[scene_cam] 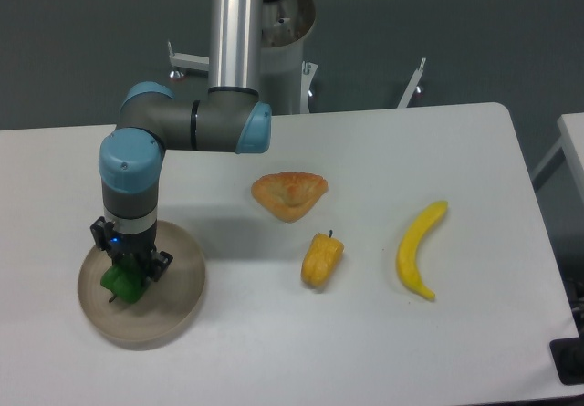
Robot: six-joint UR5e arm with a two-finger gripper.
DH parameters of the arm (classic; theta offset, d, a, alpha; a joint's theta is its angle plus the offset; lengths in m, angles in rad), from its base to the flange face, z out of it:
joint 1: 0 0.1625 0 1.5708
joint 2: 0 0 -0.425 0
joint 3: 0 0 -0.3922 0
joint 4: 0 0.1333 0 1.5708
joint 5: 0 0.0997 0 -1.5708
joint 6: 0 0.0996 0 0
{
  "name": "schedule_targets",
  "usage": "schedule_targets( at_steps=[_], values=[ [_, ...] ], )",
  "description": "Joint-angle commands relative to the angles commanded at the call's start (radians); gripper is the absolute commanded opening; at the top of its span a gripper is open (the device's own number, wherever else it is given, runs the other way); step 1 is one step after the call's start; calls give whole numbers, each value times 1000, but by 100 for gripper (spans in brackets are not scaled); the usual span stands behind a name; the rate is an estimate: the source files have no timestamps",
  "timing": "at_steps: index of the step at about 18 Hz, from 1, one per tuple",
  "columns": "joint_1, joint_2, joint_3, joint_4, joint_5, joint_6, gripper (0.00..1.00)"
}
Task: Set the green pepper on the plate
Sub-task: 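Hold the green pepper on the plate and open the gripper, then raise the open gripper away from the pepper on the plate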
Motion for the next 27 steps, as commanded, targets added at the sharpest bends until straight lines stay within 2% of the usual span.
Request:
schedule_targets(
  at_steps=[2,3,5,7,9,13,16,22,27],
  values=[
    [0,0,0,0,0,0,43],
    [0,0,0,0,-2,-2,49],
    [0,3,0,-2,-8,-2,72],
    [0,3,-2,-2,-8,0,89],
    [2,8,-2,-2,-8,-2,100],
    [6,21,2,-3,-12,-5,100],
    [23,52,-3,-11,-14,2,100],
    [139,107,-6,-26,-5,18,100],
    [259,132,-2,-48,8,153,100]
  ],
)
